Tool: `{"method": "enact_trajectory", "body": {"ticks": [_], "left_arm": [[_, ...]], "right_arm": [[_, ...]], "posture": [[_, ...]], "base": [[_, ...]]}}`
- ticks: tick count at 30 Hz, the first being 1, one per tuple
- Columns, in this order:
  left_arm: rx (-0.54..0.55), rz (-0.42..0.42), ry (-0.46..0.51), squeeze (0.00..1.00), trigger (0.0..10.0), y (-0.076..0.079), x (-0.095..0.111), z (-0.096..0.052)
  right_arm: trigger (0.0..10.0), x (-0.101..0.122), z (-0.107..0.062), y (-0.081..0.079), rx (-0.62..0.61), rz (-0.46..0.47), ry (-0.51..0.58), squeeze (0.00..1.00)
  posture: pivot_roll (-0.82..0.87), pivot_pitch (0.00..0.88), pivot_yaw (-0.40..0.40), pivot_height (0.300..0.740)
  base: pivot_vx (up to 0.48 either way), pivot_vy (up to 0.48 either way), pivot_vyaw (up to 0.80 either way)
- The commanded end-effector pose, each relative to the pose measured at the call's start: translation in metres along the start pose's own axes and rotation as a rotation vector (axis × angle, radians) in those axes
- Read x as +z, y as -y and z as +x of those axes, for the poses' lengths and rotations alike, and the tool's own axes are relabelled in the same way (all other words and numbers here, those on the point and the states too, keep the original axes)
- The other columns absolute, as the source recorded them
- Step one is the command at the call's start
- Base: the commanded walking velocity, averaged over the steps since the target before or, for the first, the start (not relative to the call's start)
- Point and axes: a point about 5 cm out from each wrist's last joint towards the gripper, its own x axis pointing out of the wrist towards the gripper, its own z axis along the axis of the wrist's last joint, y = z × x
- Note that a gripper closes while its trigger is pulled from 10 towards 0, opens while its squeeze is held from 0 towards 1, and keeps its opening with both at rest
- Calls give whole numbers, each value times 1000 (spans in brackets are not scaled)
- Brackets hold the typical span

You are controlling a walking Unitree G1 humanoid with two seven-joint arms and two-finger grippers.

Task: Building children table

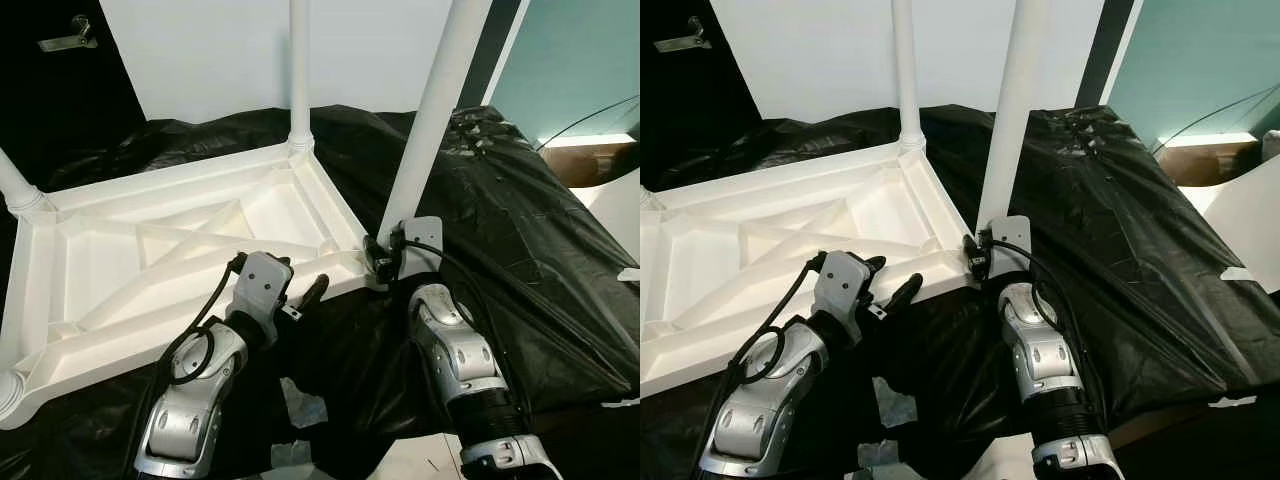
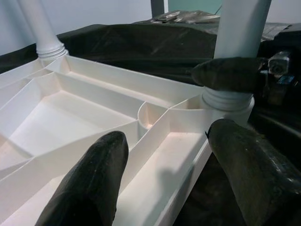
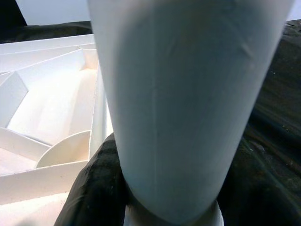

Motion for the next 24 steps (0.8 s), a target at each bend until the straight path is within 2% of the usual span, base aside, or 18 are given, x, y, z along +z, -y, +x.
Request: {"method": "enact_trajectory", "body": {"ticks": [1,2,3,4,6,9,11,12,13,15,16,20,24], "left_arm": [[-7,2,-5,0,10000,1,-1,1],[-8,2,-5,0,10000,1,-1,1],[-9,1,-5,0,10000,1,-1,1],[-29,-11,-2,0,10000,4,-1,1],[-46,-17,0,0,10000,7,0,1],[-63,-12,0,0,10000,11,0,1],[-84,-7,-2,0,10000,15,-1,1],[-84,-7,-2,0,10000,15,-1,1],[-86,-7,0,0,10000,15,-1,2],[-85,-10,0,0,10000,15,-1,2],[-83,-10,1,0,10000,15,-1,3],[-82,-10,4,0,10000,14,0,4],[-86,-8,6,0,10000,14,1,5]], "right_arm": [[10000,-20,-5,5,-30,21,-95,380],[10000,-18,-6,4,-16,26,-87,380],[10000,-17,-6,4,-9,29,-82,1000],[10000,-14,-6,2,84,68,-61,1000],[10000,-9,-6,4,162,83,-32,1000],[10000,-5,-7,10,230,73,-3,1000],[10000,1,-6,28,326,14,16,1000],[10000,1,-6,28,326,14,16,1000],[10000,4,-6,37,410,-27,10,557],[10000,4,-7,41,460,-39,-1,557],[10000,5,-5,43,507,-60,-9,0],[10000,6,3,52,577,-149,-32,0],[10000,11,14,51,664,-191,-31,0]], "posture": [[71,59,-11,740],[73,59,-10,740],[73,59,-10,740],[72,54,-3,740],[70,50,-1,740],[69,47,-2,740],[66,36,-5,740],[66,36,-5,740],[66,36,-5,740],[65,32,-7,740],[65,32,-7,740],[70,19,-2,740],[76,15,3,740]], "base": [[0,0,0],[0,0,0],[0,0,0],[0,0,0],[0,0,0],[0,0,0],[0,0,0],[0,0,0],[0,0,0],[0,0,0],[0,0,0],[0,0,0],[0,0,0]]}}
